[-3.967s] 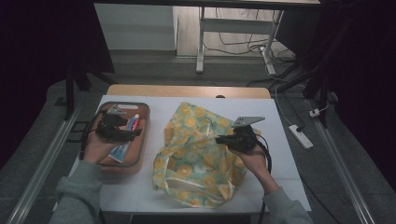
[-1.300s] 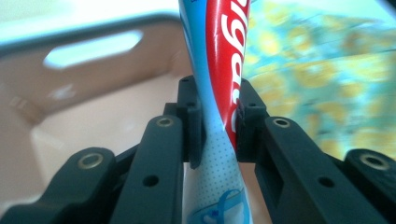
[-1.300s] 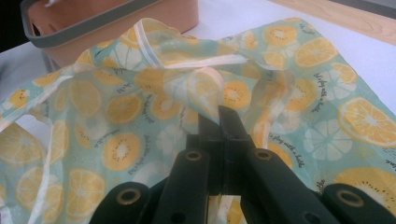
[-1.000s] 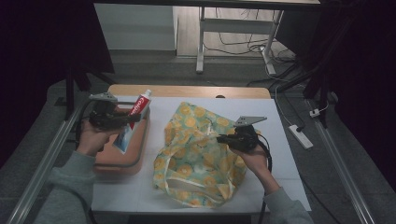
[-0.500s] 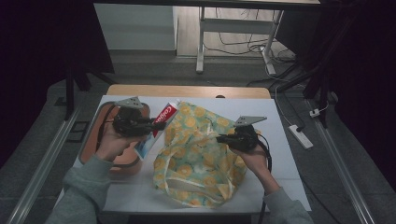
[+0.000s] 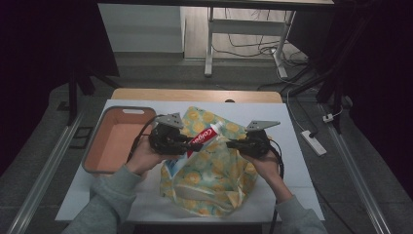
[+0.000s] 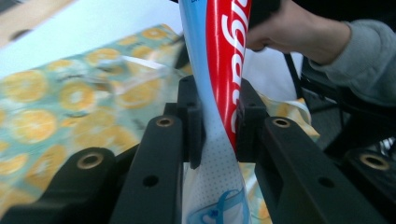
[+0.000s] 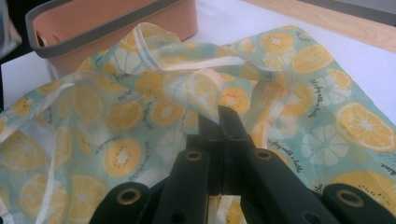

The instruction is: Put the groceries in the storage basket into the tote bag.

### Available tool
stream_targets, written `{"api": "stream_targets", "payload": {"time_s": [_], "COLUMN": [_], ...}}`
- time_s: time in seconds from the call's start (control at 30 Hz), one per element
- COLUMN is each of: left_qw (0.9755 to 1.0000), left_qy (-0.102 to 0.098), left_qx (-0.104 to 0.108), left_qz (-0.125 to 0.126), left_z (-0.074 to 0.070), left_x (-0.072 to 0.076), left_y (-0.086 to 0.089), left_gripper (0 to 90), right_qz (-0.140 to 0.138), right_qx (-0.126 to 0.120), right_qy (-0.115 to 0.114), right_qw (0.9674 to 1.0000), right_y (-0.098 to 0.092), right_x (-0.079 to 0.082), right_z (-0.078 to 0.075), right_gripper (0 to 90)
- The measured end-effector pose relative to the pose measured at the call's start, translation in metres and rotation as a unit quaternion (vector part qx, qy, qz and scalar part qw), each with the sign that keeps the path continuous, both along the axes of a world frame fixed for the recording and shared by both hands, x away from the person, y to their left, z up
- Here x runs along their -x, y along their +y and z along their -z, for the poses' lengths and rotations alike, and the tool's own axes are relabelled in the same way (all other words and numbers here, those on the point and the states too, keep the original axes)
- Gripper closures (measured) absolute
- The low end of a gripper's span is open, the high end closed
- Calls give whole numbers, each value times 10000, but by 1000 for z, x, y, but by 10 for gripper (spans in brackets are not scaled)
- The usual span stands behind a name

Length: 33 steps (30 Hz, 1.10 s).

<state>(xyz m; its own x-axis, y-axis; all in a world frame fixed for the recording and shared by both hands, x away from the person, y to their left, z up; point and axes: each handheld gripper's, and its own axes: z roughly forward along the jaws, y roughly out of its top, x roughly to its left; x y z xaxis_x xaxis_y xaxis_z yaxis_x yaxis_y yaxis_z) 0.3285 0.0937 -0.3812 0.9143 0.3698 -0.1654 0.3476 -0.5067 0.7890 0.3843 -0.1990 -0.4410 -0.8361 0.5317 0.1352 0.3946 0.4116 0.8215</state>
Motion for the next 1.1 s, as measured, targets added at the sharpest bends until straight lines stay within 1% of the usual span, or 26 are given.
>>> {"api": "stream_targets", "payload": {"time_s": [0.1, 0.17, 0.37, 0.47, 0.57, 0.8, 0.87, 0.97, 1.1], "left_qw": [9997, 9992, 9971, 9956, 9939, 9886, 9871, 9860, 9820], "left_qy": [41, 45, 63, 41, -29, -90, -93, -96, -141], "left_qx": [-128, -249, -584, -775, -970, -1428, -1532, -1609, -1847], "left_qz": [186, 294, 493, 525, 531, 477, 464, 421, 358], "left_z": [6, 11, 24, 30, 34, 46, 49, 51, 56], "left_x": [1, 1, 0, 0, -1, -4, -6, -9, -14], "left_y": [-13, -21, -38, -43, -47, -54, -56, -59, -65], "left_gripper": [760, 760, 760, 760, 759, 759, 759, 759, 759], "right_qz": [7, 18, 35, 35, 29, 1, -10, -37, -78], "right_qx": [-67, -111, -244, -309, -381, -511, -563, -593, -635], "right_qy": [2, -3, 0, 1, 5, -64, -82, -98, -119], "right_qw": [10000, 9999, 9997, 9995, 9993, 9987, 9984, 9982, 9979], "right_y": [-2, -2, -5, -6, -7, -7, -7, -6, -4], "right_x": [0, 0, 0, 0, 1, 5, 6, 7, 9], "right_z": [-1, -2, -5, -7, -9, -15, -16, -18, -20], "right_gripper": [889, 890, 890, 890, 890, 890, 890, 890, 891]}}
